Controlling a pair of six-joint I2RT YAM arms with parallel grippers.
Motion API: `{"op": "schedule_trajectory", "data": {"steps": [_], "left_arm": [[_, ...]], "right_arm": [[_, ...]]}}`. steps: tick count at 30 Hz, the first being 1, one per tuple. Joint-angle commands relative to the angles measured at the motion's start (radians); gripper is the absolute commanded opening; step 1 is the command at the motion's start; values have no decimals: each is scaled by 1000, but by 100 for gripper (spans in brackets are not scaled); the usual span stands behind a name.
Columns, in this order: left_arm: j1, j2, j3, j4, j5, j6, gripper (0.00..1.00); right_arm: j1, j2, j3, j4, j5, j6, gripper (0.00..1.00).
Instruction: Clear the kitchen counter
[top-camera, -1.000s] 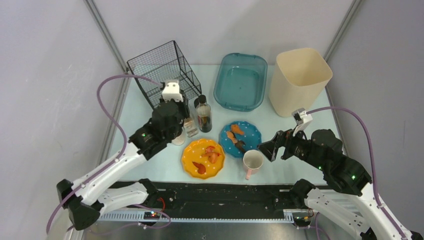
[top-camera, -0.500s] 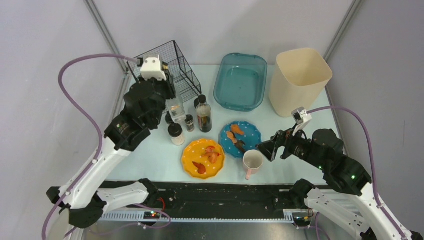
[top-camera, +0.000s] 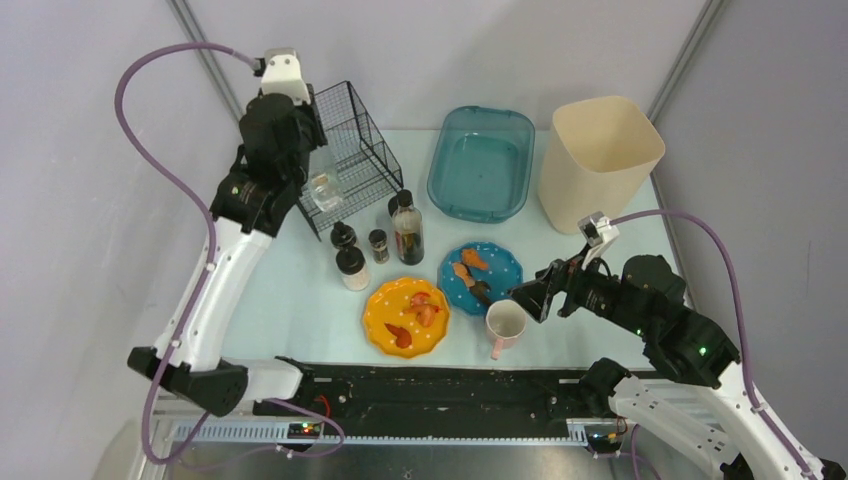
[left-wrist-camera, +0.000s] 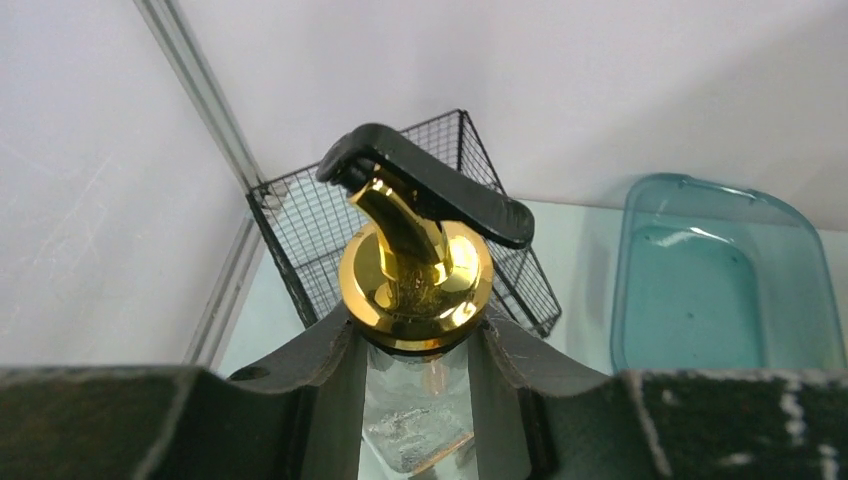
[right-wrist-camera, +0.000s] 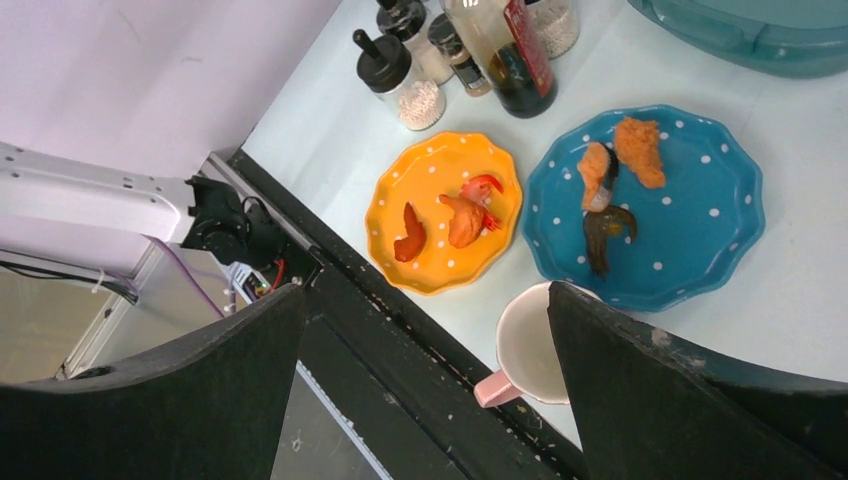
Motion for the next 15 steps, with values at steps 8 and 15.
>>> {"op": "schedule_trajectory", "data": {"steps": [8, 15], "left_arm": [[200, 235, 362, 96, 137, 34, 0], [302, 420, 556, 96, 180, -44, 0]], "right_arm": [[13, -35, 3, 97, -96, 9, 94], [20, -23, 2, 124, -140, 16, 93]]}}
